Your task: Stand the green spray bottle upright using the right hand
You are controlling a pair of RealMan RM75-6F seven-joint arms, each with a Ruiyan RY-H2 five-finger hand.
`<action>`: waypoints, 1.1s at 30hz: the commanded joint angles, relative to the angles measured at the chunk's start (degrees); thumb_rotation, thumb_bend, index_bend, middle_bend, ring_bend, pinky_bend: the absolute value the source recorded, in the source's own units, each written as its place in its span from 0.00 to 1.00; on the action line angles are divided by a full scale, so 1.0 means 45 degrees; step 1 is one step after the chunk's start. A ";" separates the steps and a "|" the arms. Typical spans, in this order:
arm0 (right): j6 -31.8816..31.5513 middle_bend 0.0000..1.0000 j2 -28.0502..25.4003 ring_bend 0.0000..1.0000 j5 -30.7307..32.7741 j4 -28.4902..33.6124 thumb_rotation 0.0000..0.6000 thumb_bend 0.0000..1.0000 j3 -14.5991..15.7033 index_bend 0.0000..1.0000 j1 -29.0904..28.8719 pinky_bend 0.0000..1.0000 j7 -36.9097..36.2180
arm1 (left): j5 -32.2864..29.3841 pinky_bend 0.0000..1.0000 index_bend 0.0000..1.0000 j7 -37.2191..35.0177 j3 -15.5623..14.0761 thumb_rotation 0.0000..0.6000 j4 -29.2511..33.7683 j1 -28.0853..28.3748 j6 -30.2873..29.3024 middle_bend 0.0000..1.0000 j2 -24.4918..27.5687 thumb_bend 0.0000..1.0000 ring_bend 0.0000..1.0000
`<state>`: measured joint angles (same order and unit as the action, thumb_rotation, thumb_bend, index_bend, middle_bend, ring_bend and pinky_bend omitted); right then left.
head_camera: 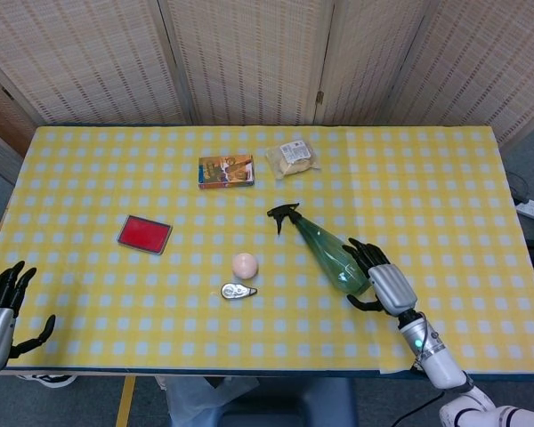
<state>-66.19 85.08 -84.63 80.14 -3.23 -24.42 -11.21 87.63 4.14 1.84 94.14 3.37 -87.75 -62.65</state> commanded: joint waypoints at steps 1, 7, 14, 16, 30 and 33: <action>0.0133 0.00 0.0543 0.00 0.0279 -0.0865 1.00 0.32 -0.0294 0.00 -0.0186 0.00 0.0251 | -0.0041 0.00 0.02 -0.0038 0.0007 0.52 -0.0015 -0.0006 0.0014 0.00 0.0016 0.43 0.00; 0.0544 0.00 0.0901 0.00 0.0837 -0.2359 1.00 0.32 -0.0635 0.00 -0.0382 0.00 0.0520 | -0.0115 0.00 0.03 -0.0101 0.0018 0.52 -0.0008 -0.0037 0.0006 0.00 0.0050 0.43 0.00; 0.2215 0.00 0.1339 0.00 0.2131 -0.4770 1.00 0.32 -0.1544 0.00 -0.1300 0.00 0.0895 | -0.0254 0.00 0.03 -0.0028 0.0036 0.53 -0.0032 0.0009 0.0166 0.00 0.0035 0.43 0.00; 0.2778 0.00 0.1144 0.00 0.2438 -0.4611 1.00 0.32 -0.1824 0.00 -0.1536 0.00 0.0416 | -0.0271 0.00 0.03 0.0036 0.0034 0.53 -0.0009 0.0005 0.0167 0.00 0.0034 0.43 0.00; 0.2484 0.00 -0.3361 0.00 0.2485 0.2024 1.00 0.32 -0.2321 0.00 -0.1253 0.00 0.0612 | -0.0124 0.00 0.03 0.0020 0.0001 0.53 0.0077 -0.0129 -0.0107 0.00 0.0067 0.43 0.00; 0.3009 0.00 -0.4102 0.00 0.3028 0.3278 1.00 0.32 -0.2494 0.00 -0.1644 0.00 0.1628 | -0.0051 0.00 0.02 -0.0084 0.0017 0.52 0.0105 -0.0171 -0.0244 0.00 0.0087 0.43 0.00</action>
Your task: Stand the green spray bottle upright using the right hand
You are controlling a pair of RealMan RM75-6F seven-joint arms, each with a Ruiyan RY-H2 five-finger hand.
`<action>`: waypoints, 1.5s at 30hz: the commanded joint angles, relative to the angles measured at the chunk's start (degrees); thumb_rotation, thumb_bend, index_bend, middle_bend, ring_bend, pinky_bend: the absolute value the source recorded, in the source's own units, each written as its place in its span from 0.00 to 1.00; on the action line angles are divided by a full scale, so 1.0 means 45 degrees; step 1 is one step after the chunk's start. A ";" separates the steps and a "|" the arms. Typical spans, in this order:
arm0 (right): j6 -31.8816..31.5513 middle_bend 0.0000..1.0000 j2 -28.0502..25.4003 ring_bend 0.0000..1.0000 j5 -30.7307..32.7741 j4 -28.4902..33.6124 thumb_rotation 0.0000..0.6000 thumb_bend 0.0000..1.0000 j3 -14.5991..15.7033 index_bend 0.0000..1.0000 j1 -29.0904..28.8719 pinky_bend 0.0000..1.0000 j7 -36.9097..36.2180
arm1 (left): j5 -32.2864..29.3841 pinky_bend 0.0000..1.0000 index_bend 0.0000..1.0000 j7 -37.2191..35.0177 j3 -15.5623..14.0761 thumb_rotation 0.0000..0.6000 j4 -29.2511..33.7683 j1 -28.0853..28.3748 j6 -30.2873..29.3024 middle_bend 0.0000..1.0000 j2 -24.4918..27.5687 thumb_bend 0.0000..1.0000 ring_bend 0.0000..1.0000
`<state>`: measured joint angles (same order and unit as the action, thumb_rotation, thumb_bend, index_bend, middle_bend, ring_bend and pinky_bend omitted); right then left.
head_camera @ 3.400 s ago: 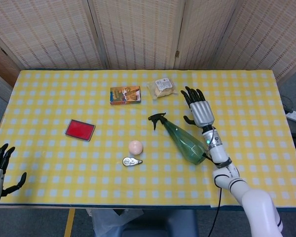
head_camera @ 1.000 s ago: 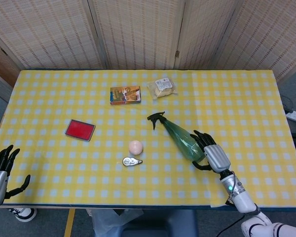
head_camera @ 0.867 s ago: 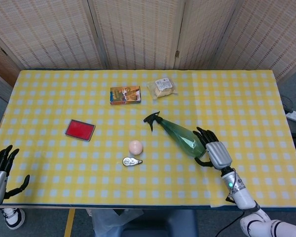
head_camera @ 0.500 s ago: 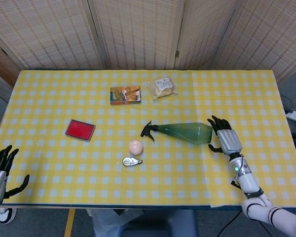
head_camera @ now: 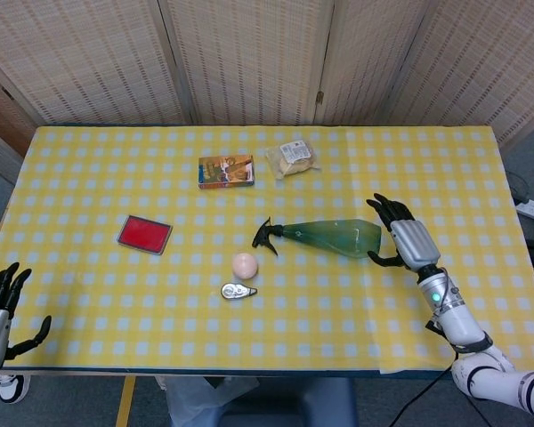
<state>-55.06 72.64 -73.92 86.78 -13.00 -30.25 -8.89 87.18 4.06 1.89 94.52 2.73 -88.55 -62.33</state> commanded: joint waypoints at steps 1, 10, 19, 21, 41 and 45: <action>0.0776 0.00 -0.1484 0.00 0.1057 0.2195 1.00 0.32 -0.0387 0.00 -0.0584 0.00 0.1746 | 0.0098 0.00 0.02 -0.0107 -0.0003 0.52 0.0030 -0.0036 -0.0100 0.00 0.0028 0.43 0.00; 0.1458 0.00 -0.0797 0.00 0.8004 0.3157 1.00 0.32 -0.0363 0.00 -0.4045 0.00 0.8087 | 0.0614 0.00 0.02 -0.0468 -0.0170 0.52 0.0031 -0.0085 -0.0303 0.00 0.0142 0.43 0.00; 0.1046 0.00 0.1599 0.00 1.2386 0.1487 1.00 0.32 0.0173 0.00 -0.6990 0.00 1.1114 | 0.0831 0.00 0.02 -0.1072 -0.0214 0.53 -0.0039 -0.0157 -0.0505 0.00 0.0333 0.43 0.00; 0.1041 0.00 0.2169 0.00 1.3083 0.0851 1.00 0.32 0.0288 0.00 -0.7536 0.00 1.1615 | 0.0870 0.00 0.02 -0.1217 -0.0232 0.52 -0.0055 -0.0175 -0.0538 0.00 0.0381 0.43 0.00; 0.1389 0.00 0.4276 0.00 1.5236 -0.2540 1.00 0.32 0.1037 0.00 -0.8523 0.00 1.2748 | 0.0773 0.00 0.03 -0.1937 -0.0179 0.52 -0.0253 -0.0268 -0.0628 0.00 0.0558 0.43 0.00; 0.1713 0.02 0.4664 0.00 1.5402 -0.3256 1.00 0.32 0.1039 0.00 -0.8572 0.00 1.2830 | 0.0757 0.00 0.03 -0.2114 -0.0167 0.52 -0.0291 -0.0256 -0.0601 0.00 0.0603 0.43 0.00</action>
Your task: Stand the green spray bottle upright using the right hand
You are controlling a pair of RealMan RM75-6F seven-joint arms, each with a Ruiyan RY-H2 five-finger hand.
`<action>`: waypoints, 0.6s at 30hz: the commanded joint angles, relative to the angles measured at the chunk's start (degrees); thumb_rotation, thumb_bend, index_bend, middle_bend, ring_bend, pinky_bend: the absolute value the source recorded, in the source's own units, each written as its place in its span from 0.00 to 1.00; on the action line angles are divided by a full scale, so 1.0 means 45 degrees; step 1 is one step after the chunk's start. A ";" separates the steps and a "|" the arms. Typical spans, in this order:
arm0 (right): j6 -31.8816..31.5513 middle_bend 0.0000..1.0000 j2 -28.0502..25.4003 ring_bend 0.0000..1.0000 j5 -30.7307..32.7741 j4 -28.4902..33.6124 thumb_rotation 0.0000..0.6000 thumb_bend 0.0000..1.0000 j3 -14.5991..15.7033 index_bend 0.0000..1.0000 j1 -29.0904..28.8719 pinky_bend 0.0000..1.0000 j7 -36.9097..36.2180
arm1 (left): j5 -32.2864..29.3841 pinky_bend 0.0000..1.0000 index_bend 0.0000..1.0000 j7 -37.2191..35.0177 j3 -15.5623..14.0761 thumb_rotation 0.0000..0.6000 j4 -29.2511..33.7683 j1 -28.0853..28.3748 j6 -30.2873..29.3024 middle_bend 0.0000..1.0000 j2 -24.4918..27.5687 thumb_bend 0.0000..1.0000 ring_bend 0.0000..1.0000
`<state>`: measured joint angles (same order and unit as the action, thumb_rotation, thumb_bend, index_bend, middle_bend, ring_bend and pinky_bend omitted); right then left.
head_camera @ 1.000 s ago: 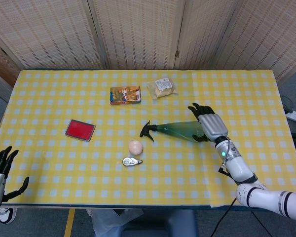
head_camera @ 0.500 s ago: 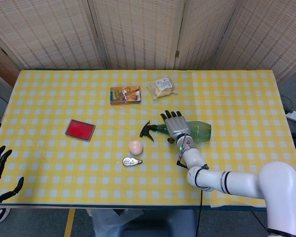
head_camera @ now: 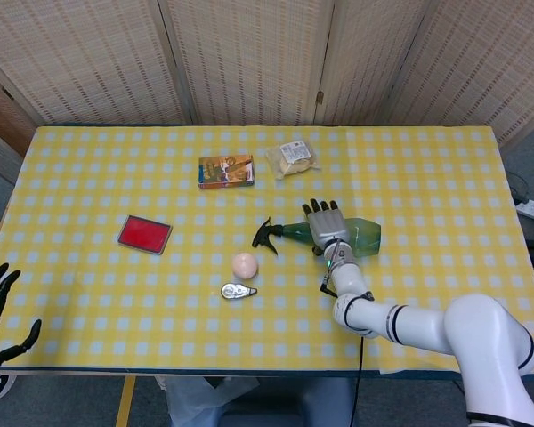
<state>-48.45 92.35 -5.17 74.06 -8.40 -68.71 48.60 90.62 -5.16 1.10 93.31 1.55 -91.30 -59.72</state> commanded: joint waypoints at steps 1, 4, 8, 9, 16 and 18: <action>0.0312 0.03 0.0381 0.00 0.0123 -0.0588 1.00 0.32 0.0017 0.00 -0.0034 0.00 0.0063 | -0.0010 0.00 0.03 -0.0101 0.0007 0.52 -0.0030 0.0005 0.0013 0.00 0.0033 0.43 0.00; 0.0487 0.07 0.0635 0.00 0.0060 -0.0988 1.00 0.32 -0.0015 0.00 -0.0053 0.00 0.0058 | -0.0043 0.00 0.03 -0.0215 0.0020 0.53 -0.0054 -0.0006 0.0005 0.00 0.0062 0.43 0.00; 0.0420 0.22 0.0897 0.11 -0.0460 -0.1379 1.00 0.32 -0.0116 0.19 0.0049 0.01 -0.0213 | -0.0078 0.00 0.03 -0.0300 0.0019 0.52 -0.0086 -0.0009 0.0038 0.00 0.0091 0.43 0.00; 0.0371 0.25 0.0937 0.15 -0.0656 -0.1431 1.00 0.32 -0.0166 0.23 0.0098 0.04 -0.0344 | -0.0070 0.00 0.03 -0.0299 0.0015 0.52 -0.0086 -0.0013 0.0032 0.00 0.0094 0.43 0.00; -0.0012 0.47 0.1144 0.43 -0.2138 -0.1718 1.00 0.32 -0.0317 0.48 0.0517 0.48 -0.1087 | -0.0098 0.00 0.03 -0.0212 0.0012 0.52 -0.0061 0.0002 0.0098 0.00 0.0085 0.43 0.00; -0.0141 0.50 0.1193 0.46 -0.2547 -0.1796 1.00 0.32 -0.0410 0.52 0.0631 0.52 -0.1321 | -0.0106 0.00 0.03 -0.0164 0.0012 0.52 -0.0043 0.0000 0.0106 0.00 0.0087 0.43 0.00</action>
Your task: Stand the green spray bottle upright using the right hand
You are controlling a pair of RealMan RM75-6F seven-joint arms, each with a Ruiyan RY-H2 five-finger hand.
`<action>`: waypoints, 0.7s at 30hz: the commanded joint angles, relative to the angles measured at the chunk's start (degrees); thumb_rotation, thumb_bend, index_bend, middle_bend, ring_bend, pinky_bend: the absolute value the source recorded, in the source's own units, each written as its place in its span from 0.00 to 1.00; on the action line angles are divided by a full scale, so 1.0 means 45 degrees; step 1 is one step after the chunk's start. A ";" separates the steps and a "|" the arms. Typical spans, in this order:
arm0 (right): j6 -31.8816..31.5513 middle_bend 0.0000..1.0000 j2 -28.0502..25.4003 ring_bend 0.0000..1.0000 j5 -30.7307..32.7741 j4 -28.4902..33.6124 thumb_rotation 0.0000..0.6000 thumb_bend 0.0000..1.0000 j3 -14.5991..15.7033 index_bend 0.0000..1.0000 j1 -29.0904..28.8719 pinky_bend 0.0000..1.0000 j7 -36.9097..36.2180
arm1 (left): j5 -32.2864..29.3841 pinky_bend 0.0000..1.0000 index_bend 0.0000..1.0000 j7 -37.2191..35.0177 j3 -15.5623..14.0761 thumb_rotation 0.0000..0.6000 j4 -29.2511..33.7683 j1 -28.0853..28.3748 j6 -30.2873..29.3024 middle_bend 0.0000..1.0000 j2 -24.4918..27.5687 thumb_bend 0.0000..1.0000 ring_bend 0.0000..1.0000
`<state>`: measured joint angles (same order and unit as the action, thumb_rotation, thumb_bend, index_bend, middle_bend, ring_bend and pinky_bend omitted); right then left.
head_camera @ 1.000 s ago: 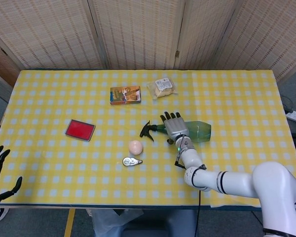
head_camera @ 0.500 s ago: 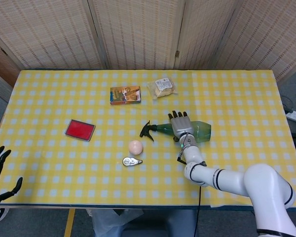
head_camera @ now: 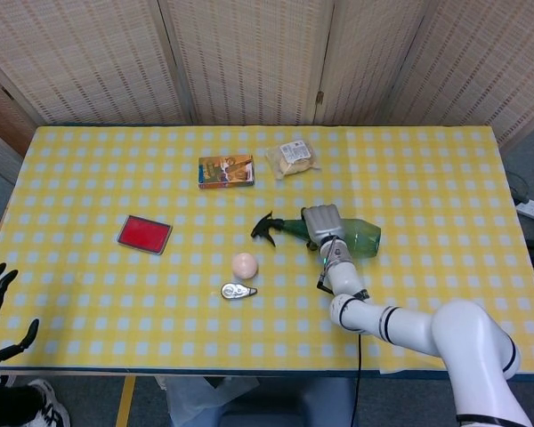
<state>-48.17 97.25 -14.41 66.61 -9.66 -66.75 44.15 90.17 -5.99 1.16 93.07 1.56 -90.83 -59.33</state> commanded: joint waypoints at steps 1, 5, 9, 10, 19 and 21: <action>-0.0276 0.51 0.0115 0.48 -0.0726 -0.0159 1.00 0.32 -0.0200 0.52 0.0266 0.54 -0.0487 | -0.0008 0.00 0.03 0.0031 0.0007 0.52 0.0017 -0.0009 -0.0018 0.00 -0.0003 0.43 0.00; -0.0475 0.52 -0.0059 0.49 -0.1430 0.0080 1.00 0.32 -0.0424 0.54 0.0524 0.56 -0.0970 | -0.0058 0.00 0.03 0.0056 0.0023 0.52 0.0010 -0.0010 0.0002 0.00 -0.0008 0.43 0.00; -0.0798 0.53 -0.0602 0.50 -0.2188 0.0859 1.00 0.32 -0.0792 0.54 0.0927 0.56 -0.1744 | -0.0090 0.00 0.03 0.0139 0.0026 0.53 0.0011 0.0018 0.0080 0.00 -0.0020 0.43 0.00; -0.1036 0.53 -0.0835 0.50 -0.2645 0.1275 1.00 0.32 -0.0933 0.55 0.1185 0.56 -0.2243 | -0.0077 0.00 0.03 0.0152 0.0020 0.53 0.0021 0.0021 0.0083 0.00 -0.0020 0.43 0.00; -0.5038 0.53 -0.2497 0.51 -0.8356 0.4426 1.00 0.32 -0.1211 0.55 0.5101 0.56 -0.9080 | -0.0017 0.00 0.03 0.0194 0.0007 0.53 0.0059 -0.0009 0.0015 0.00 -0.0023 0.43 0.00; -0.5594 0.53 -0.2654 0.51 -0.9499 0.4423 1.00 0.32 -0.1141 0.55 0.5831 0.56 -1.0878 | -0.0027 0.00 0.02 0.0337 0.0012 0.53 0.0062 0.0026 0.0080 0.00 -0.0060 0.43 0.00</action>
<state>-65.15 89.01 -45.13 81.99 -14.49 -49.48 10.26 90.08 -4.71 1.20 93.34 1.59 -90.62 -59.51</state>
